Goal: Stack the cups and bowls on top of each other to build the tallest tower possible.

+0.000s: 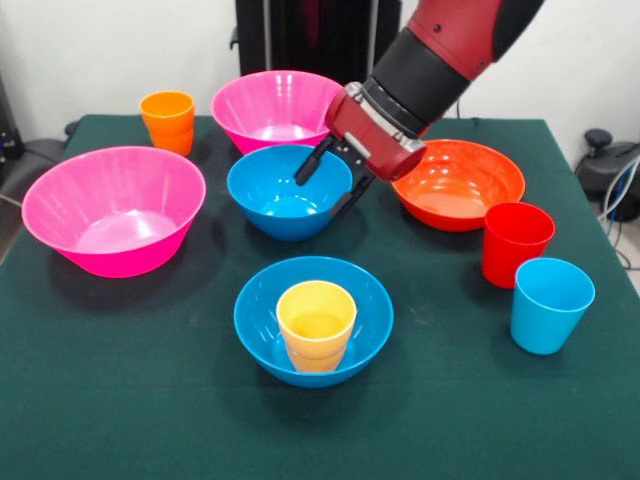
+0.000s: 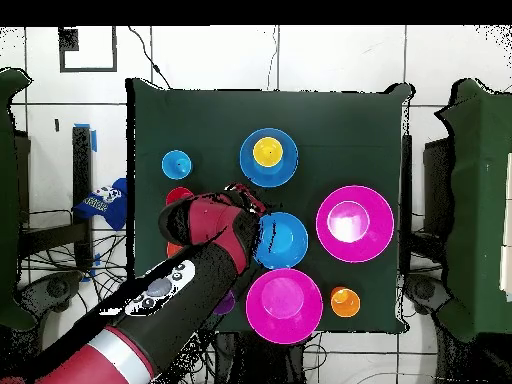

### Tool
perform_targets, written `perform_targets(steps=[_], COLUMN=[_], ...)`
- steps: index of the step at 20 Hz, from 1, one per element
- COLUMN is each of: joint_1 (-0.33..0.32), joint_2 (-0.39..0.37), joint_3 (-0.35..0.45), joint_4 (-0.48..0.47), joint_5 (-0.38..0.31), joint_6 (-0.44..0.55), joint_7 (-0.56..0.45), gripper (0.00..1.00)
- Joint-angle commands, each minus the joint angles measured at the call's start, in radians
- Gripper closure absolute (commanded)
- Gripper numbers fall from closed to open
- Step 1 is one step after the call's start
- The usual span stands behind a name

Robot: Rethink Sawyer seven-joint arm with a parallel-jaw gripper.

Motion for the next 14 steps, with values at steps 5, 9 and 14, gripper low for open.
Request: perform_targets(steps=[5,9,14], joint_1=[-0.082,-0.124,-0.210], joint_2=[0.013,-0.009,-0.050], joint_3=[0.238,0.301,0.425], joint_4=[0.082,0.095,0.123], joint_5=[-0.058,-0.069,-0.093], joint_6=[-0.077,-0.094,-0.111], joint_7=[0.051,0.025,-0.008], gripper=[0.00,0.00,0.00])
